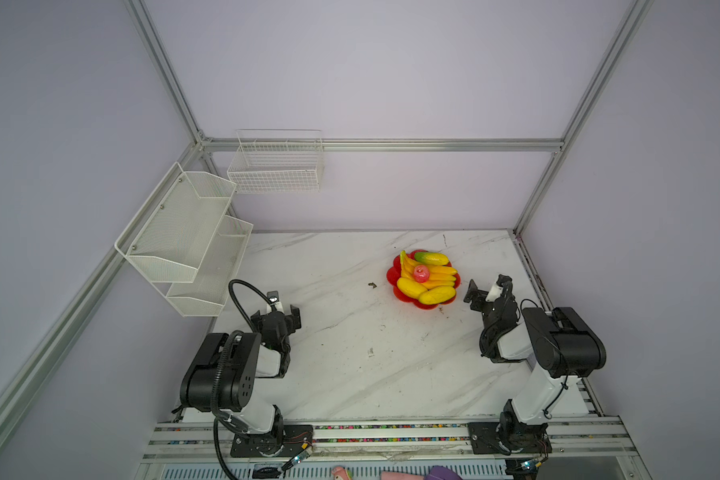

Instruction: Place and organize the fake fruits in the fruit bowl

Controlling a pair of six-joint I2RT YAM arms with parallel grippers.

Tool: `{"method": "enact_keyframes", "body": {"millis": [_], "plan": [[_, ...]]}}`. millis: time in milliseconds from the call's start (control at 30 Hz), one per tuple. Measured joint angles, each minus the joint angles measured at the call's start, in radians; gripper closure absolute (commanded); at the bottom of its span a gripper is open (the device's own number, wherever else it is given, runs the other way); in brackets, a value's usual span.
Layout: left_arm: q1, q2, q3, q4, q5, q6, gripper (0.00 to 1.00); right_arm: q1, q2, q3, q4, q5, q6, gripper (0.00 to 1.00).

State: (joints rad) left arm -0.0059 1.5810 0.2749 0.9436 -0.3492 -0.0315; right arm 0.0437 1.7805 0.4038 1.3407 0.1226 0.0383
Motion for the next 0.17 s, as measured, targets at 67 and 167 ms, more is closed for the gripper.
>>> {"method": "enact_keyframes", "body": {"millis": [67, 167], "plan": [[0.0, -0.008, 0.011, 0.002, 0.015, -0.004, 0.0, 0.019, -0.001, 0.043, -0.007, 0.005, -0.031, 0.03], [0.0, -0.01, 0.013, 0.014, 0.029, -0.003, 0.0, 0.058, -0.001, 0.056, -0.002, 0.011, -0.058, 0.03]]}}
